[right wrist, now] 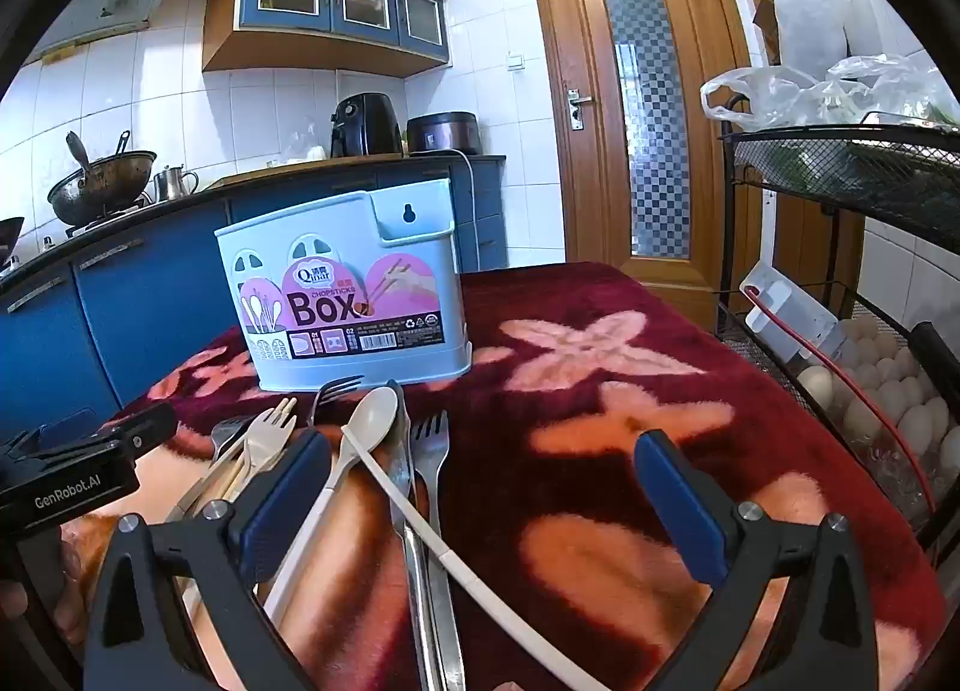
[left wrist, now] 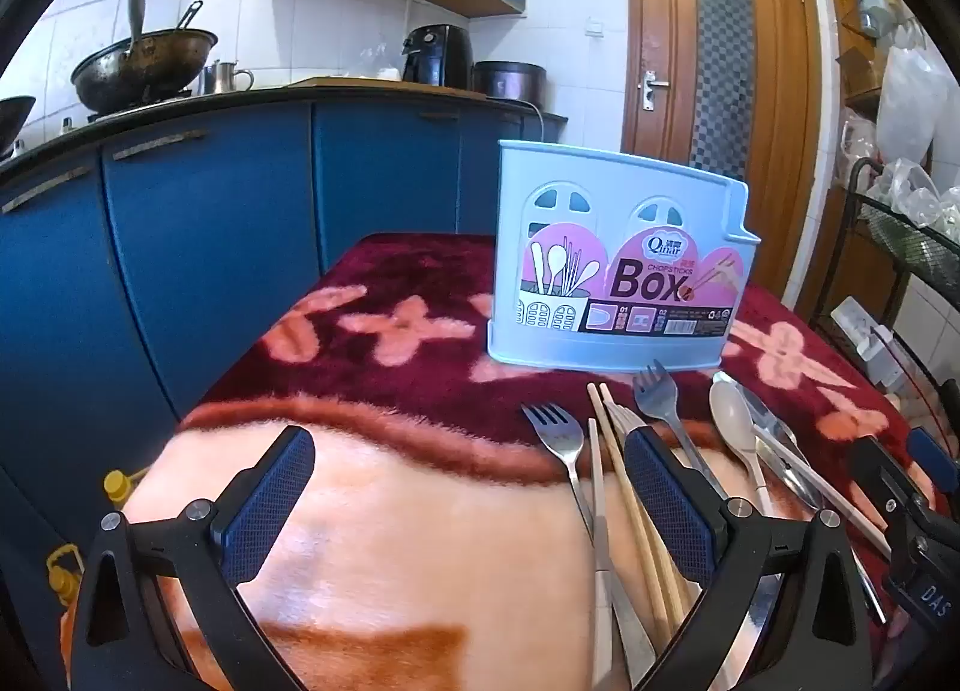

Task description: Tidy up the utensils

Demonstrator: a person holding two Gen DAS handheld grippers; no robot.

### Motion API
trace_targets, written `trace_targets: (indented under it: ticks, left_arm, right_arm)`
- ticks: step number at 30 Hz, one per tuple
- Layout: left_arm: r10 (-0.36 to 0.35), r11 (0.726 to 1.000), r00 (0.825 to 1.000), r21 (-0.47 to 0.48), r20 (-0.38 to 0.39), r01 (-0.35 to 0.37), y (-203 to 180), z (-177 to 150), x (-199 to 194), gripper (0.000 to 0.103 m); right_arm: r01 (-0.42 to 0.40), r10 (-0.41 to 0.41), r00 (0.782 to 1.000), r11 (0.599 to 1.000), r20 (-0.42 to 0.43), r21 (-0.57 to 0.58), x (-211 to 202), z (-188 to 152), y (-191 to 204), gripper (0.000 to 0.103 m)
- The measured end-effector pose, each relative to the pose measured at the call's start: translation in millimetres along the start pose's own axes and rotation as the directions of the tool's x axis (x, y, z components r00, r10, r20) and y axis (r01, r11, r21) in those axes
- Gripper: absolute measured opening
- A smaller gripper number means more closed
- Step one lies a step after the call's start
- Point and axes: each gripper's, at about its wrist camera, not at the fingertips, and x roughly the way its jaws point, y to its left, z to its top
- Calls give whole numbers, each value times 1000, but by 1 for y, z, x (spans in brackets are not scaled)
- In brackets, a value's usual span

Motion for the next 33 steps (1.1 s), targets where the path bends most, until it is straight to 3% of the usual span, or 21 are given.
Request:
trace_targets:
  ticks: [33]
  left_arm:
    - [5, 1000, 1000, 11, 0, -5, 0, 0, 0, 103]
  right_arm:
    - [0, 0, 1000, 1000, -2, 1, 1, 0, 0, 103]
